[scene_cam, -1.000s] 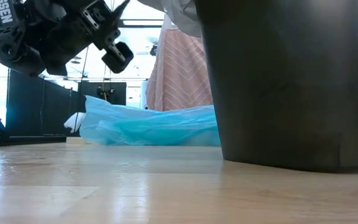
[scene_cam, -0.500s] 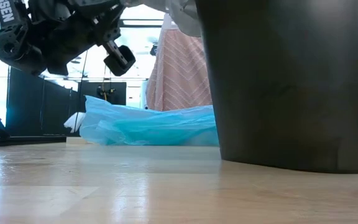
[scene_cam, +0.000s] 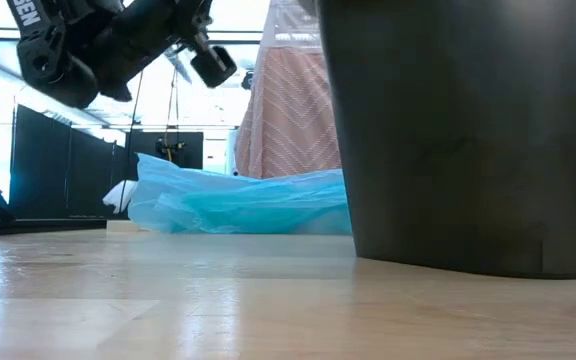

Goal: Place trash/remove bag and relplace
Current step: Remove the blue trash bag from the black trash bin using the drawstring

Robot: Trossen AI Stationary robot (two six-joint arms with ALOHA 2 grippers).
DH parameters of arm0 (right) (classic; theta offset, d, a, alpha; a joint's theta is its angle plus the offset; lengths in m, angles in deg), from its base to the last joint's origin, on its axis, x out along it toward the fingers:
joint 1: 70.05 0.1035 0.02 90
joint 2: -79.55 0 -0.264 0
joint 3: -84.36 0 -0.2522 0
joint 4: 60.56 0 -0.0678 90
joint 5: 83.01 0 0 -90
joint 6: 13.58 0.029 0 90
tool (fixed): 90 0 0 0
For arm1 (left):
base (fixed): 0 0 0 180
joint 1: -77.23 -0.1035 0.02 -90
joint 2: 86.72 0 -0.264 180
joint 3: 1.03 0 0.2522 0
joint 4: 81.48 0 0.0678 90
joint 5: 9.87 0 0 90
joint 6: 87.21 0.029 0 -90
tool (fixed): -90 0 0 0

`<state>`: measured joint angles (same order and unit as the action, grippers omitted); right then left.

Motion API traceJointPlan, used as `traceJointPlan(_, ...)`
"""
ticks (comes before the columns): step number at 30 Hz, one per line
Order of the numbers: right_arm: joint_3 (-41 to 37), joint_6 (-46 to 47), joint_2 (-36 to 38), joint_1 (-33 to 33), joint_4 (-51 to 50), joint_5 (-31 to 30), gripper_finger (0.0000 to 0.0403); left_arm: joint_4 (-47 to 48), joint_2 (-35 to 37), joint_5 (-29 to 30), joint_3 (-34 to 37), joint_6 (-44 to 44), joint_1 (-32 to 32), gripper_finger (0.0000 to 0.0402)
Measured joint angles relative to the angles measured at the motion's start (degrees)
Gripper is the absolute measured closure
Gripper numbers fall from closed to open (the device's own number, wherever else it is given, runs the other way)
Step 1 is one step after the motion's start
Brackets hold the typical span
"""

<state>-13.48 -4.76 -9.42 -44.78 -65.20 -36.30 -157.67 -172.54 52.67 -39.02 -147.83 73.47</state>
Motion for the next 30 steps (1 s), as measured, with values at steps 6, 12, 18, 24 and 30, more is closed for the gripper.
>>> traceJointPlan(6, 0.0, -5.8, 0.0, 2.4, 4.9, -1.1, 0.0403, 0.0, 0.0, -0.9, -4.0, -2.6, -2.3, 0.0401)
traceJointPlan(12, 0.0, -18.4, 0.0, 5.6, 15.5, -7.1, 0.0403, 0.0, 0.0, -1.7, -4.9, -6.2, -5.6, 0.0401)
traceJointPlan(18, 0.0, -34.3, 0.1, 8.2, 30.0, -9.6, 0.0403, 0.0, 0.0, 1.5, -4.9, -8.2, -8.0, 0.0401)
traceJointPlan(24, 0.1, -33.1, 0.2, 5.0, 30.8, -9.7, 0.0403, 2.4, 0.0, 3.7, -7.0, -8.5, -8.0, 0.0401)
traceJointPlan(30, 0.1, -25.6, 0.2, 0.4, 28.2, -8.6, 0.0403, 5.9, 0.0, 3.3, -11.1, -8.3, -7.3, 0.0401)
